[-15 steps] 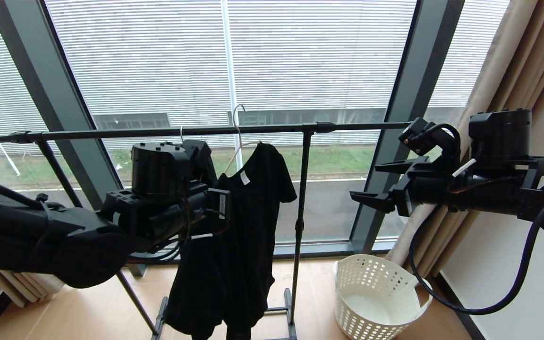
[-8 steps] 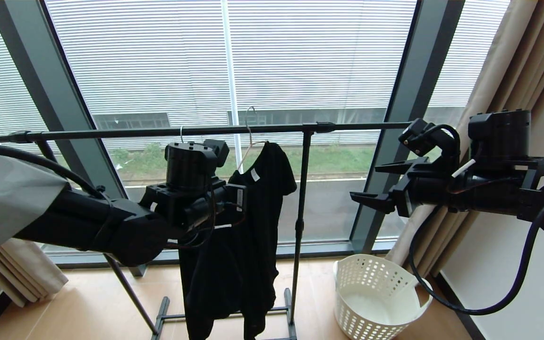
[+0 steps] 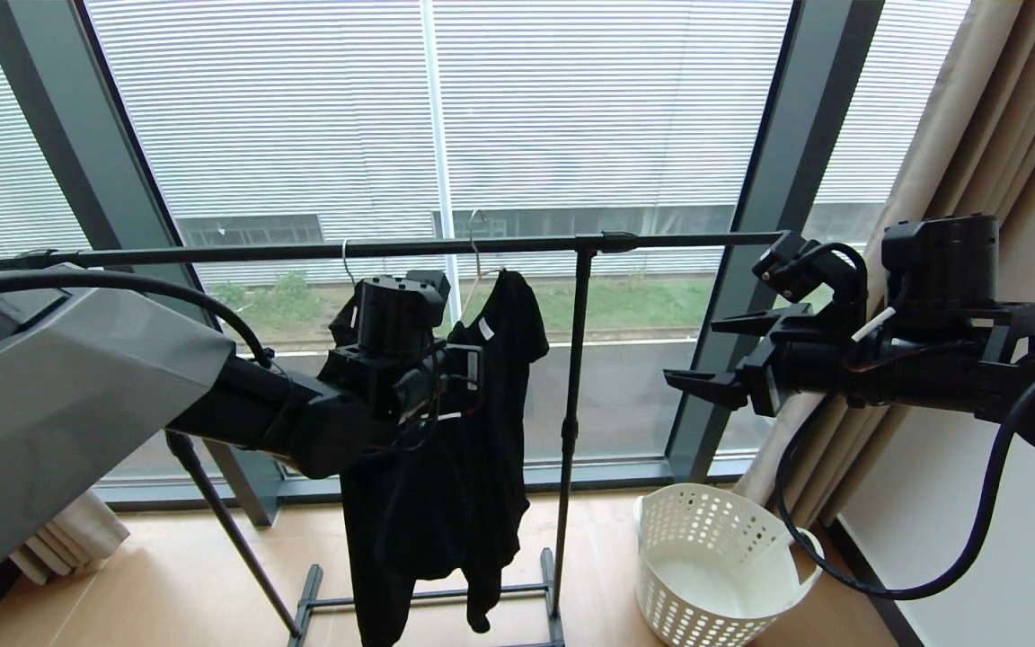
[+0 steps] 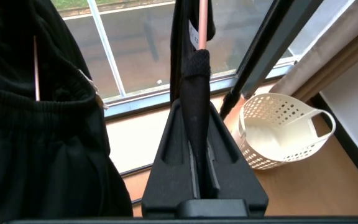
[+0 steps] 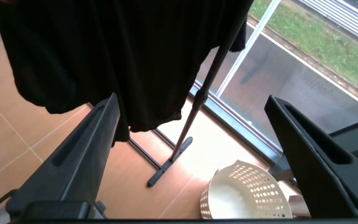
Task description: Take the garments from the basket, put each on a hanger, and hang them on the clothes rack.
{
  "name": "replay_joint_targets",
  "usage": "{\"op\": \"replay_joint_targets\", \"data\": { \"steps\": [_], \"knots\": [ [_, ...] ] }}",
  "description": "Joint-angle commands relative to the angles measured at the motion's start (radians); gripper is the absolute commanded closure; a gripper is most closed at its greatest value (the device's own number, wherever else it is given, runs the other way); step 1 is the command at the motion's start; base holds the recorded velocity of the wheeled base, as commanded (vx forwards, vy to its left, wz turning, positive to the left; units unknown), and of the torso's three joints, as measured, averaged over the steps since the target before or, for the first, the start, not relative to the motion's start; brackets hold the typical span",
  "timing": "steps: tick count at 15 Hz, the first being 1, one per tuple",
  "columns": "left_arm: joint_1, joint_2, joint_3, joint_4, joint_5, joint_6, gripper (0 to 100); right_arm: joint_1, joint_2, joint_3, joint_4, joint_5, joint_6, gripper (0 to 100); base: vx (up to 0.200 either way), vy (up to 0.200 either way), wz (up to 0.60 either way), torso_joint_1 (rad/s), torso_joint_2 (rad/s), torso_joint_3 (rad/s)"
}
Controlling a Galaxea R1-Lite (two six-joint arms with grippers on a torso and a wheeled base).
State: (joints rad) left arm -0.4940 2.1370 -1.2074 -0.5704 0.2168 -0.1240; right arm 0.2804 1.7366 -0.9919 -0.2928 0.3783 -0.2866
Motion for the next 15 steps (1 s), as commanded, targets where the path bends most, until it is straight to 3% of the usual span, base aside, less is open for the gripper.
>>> {"op": "replay_joint_targets", "data": {
  "steps": [1,13,14,15],
  "knots": [
    [0.002,0.040,-0.015,0.000,0.004,0.000,100,0.000,0.008,-0.001,0.000,0.001,0.000,0,0.000,0.000,0.00,0.000,0.00,0.000],
    [0.012,0.112,-0.046,-0.002,0.015,-0.020,100,0.003,0.029,-0.001,-0.002,0.001,0.000,0,0.000,0.000,0.00,0.000,0.00,0.000],
    [0.012,0.112,-0.044,-0.003,0.015,-0.019,0,0.003,0.029,-0.001,-0.002,0.001,0.000,0,0.000,0.000,0.00,0.000,0.00,0.000],
    [0.012,0.107,-0.040,-0.003,0.013,-0.019,0,0.003,0.029,-0.001,0.000,0.001,0.000,0,0.000,0.000,0.00,0.000,0.00,0.000]
  ]
}}
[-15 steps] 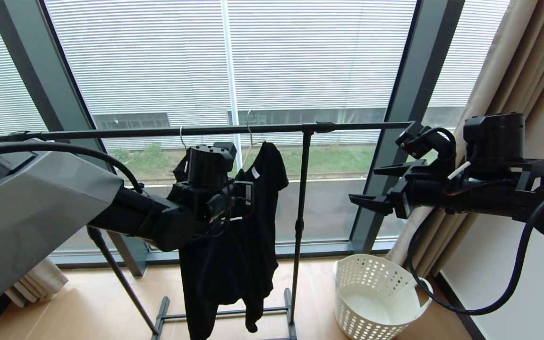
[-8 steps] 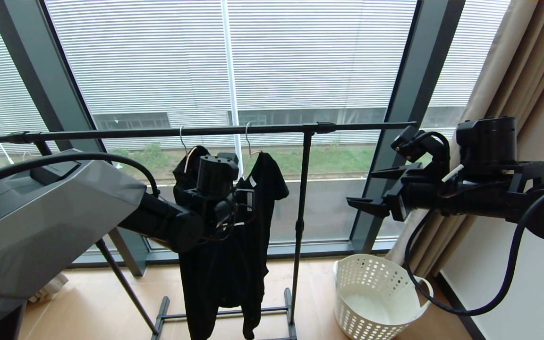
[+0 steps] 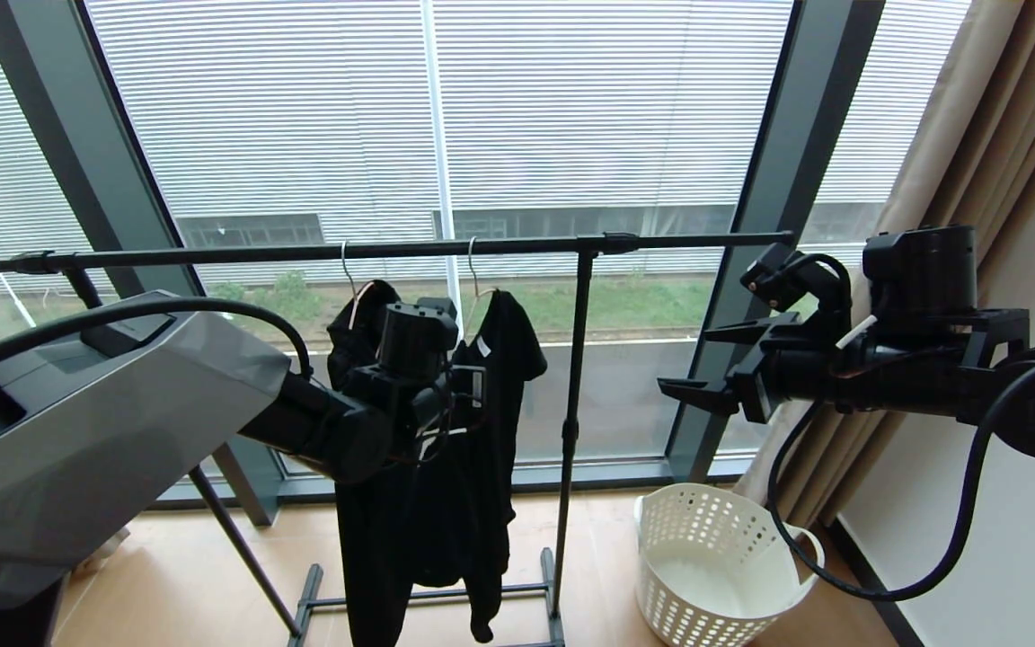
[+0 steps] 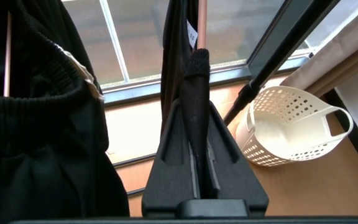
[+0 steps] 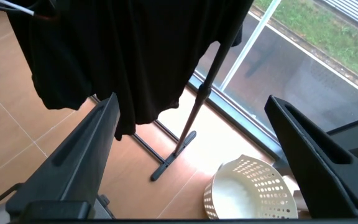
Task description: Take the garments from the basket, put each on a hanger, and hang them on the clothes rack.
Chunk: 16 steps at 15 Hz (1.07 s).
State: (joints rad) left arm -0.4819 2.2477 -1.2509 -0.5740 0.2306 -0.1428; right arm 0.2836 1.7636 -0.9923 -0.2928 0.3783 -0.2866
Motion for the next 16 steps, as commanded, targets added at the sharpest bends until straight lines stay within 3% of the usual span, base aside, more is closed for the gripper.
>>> {"op": "replay_joint_targets", "data": {
  "steps": [1,5,8,11,13,16],
  "knots": [
    [0.000,-0.008,0.016,0.000,0.001,0.000,0,0.000,0.002,0.000,0.000,0.001,0.000,0,0.000,0.000,0.00,0.000,0.00,0.000],
    [-0.015,-0.203,0.166,0.003,-0.004,0.022,0,-0.001,-0.007,-0.002,-0.003,0.001,0.000,0,0.000,0.000,0.00,0.000,0.00,0.000],
    [-0.032,-0.485,0.429,0.005,-0.001,0.095,0,-0.001,-0.064,0.004,-0.003,-0.047,0.000,0,0.000,0.000,0.00,0.000,0.00,0.000],
    [-0.027,-0.697,0.705,0.003,-0.001,0.094,0,-0.003,-0.222,0.054,-0.002,-0.084,0.001,0,0.000,0.000,0.00,0.000,0.00,0.000],
    [0.002,-0.866,0.912,0.003,-0.010,0.094,0,-0.004,-0.358,0.155,0.009,-0.136,0.001,0,0.000,0.000,0.00,0.000,0.00,0.000],
    [-0.007,-1.065,1.133,0.003,-0.025,0.094,0,0.075,-0.555,0.514,-0.034,-0.322,0.000,0,0.000,0.000,0.00,0.000,0.00,0.000]
  ]
}}
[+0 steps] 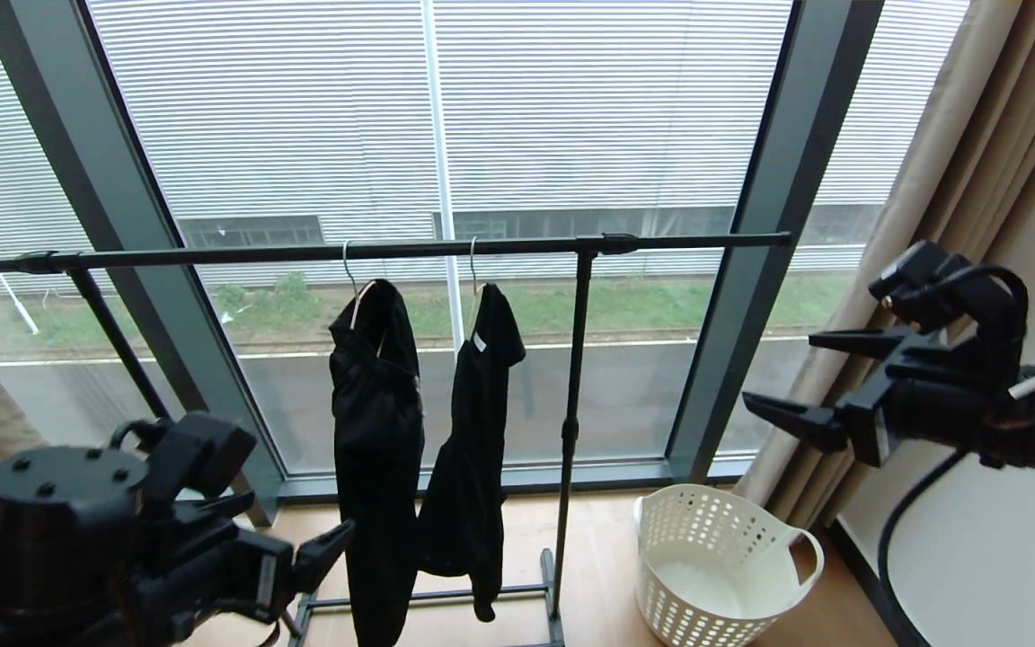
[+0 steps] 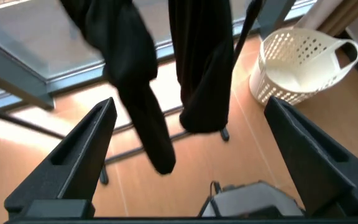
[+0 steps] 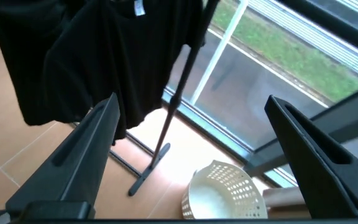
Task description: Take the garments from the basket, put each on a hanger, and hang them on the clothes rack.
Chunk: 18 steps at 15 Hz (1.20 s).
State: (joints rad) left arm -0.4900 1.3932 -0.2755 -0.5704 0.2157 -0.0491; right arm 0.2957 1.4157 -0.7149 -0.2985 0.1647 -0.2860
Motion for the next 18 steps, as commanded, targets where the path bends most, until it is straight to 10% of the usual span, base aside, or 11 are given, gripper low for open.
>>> {"op": "replay_joint_targets", "data": {
  "steps": [1,6,12,18],
  "knots": [
    [0.001,-0.241,0.196,0.000,-0.016,0.000,0,0.071,-0.251,0.316,-0.060,-0.139,0.001,0,0.000,0.000,0.00,0.000,0.00,0.000],
    [-0.012,-0.583,0.276,0.254,-0.038,-0.101,0,0.063,-0.574,0.681,-0.125,-0.289,0.037,0,0.000,0.000,0.00,0.000,0.00,0.000],
    [-0.015,-0.867,0.276,0.552,-0.050,-0.100,0,0.005,-0.784,0.715,0.085,-0.313,0.195,0,0.000,0.000,0.00,0.000,0.00,0.000],
    [-0.005,-0.815,0.271,0.560,-0.047,-0.100,0,-0.041,-0.972,0.709,0.277,-0.321,0.176,0,0.000,0.000,0.00,0.000,0.00,0.000]
  ]
}}
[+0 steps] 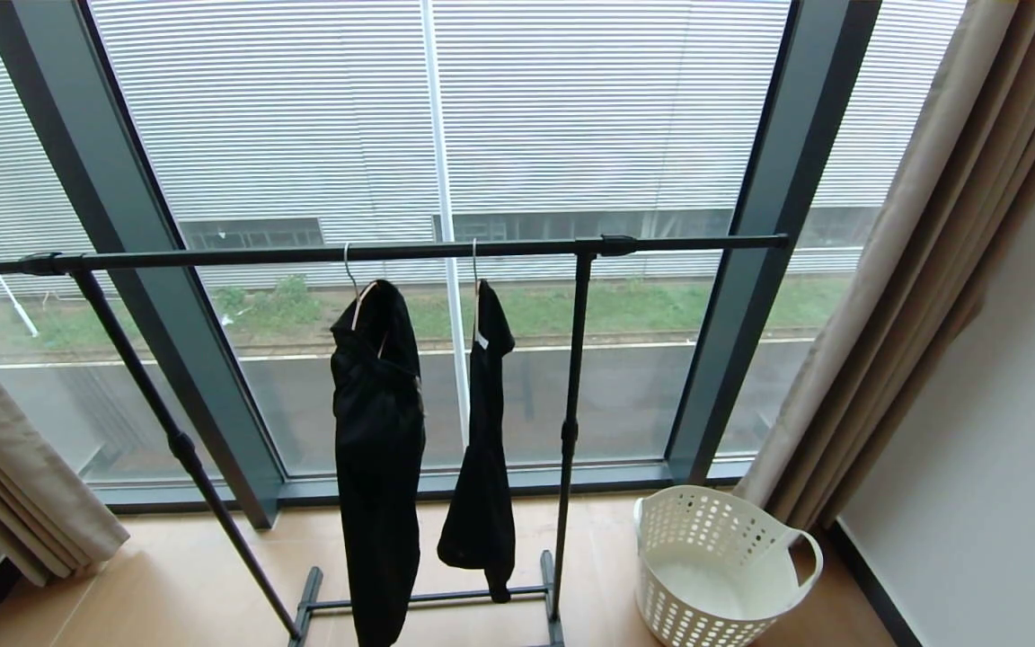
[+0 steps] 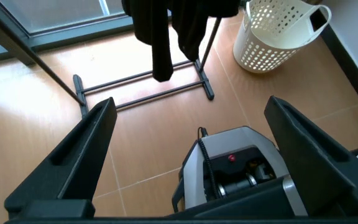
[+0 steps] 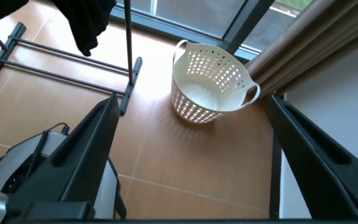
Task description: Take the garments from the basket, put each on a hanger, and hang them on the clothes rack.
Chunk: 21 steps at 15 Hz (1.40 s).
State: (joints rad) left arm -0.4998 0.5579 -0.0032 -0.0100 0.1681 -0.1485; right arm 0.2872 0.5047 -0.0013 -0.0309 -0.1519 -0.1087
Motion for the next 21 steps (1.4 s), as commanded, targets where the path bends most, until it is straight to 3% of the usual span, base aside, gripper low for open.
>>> {"op": "replay_joint_targets", "data": {
  "steps": [1,4,8,11,13,17,19,21],
  "knots": [
    [0.009,0.019,-0.001,-0.001,0.001,0.000,0,-0.059,-0.061,-0.005,0.011,-0.006,-0.003,0,0.000,0.000,0.00,0.000,0.00,0.000],
    [0.066,0.043,-0.001,-0.001,0.001,0.000,0,-0.158,-0.086,-0.005,0.009,-0.006,-0.049,0,0.000,0.000,0.00,0.000,0.00,0.000],
    [0.149,0.010,0.000,-0.001,0.019,0.000,0,-0.264,-0.178,-0.005,0.011,-0.006,-0.052,0,0.000,0.000,0.00,0.000,0.00,0.000],
    [0.185,-0.092,0.000,0.001,0.024,0.001,0,-0.301,-0.341,-0.006,0.019,0.002,-0.055,0,0.000,0.000,0.00,0.000,0.00,0.000],
    [0.204,-0.162,-0.001,0.005,0.021,0.046,0,-0.361,-0.383,-0.009,0.025,0.008,-0.055,0,0.000,0.000,0.00,0.000,0.00,0.000],
    [0.216,-0.288,-0.004,0.030,-0.004,0.101,0,-0.375,-0.403,-0.019,0.049,0.112,-0.052,0,0.000,0.000,0.00,0.000,0.00,0.000],
    [0.213,-0.342,-0.008,0.033,-0.005,0.106,0,-0.370,-0.403,-0.042,0.103,0.262,-0.025,0,0.000,0.000,0.00,0.000,0.00,0.000],
    [0.207,-0.429,-0.006,0.035,-0.007,0.110,0,-0.370,-0.405,-0.045,0.112,0.305,-0.017,0,0.000,0.000,0.00,0.000,0.00,0.000]
  ]
}}
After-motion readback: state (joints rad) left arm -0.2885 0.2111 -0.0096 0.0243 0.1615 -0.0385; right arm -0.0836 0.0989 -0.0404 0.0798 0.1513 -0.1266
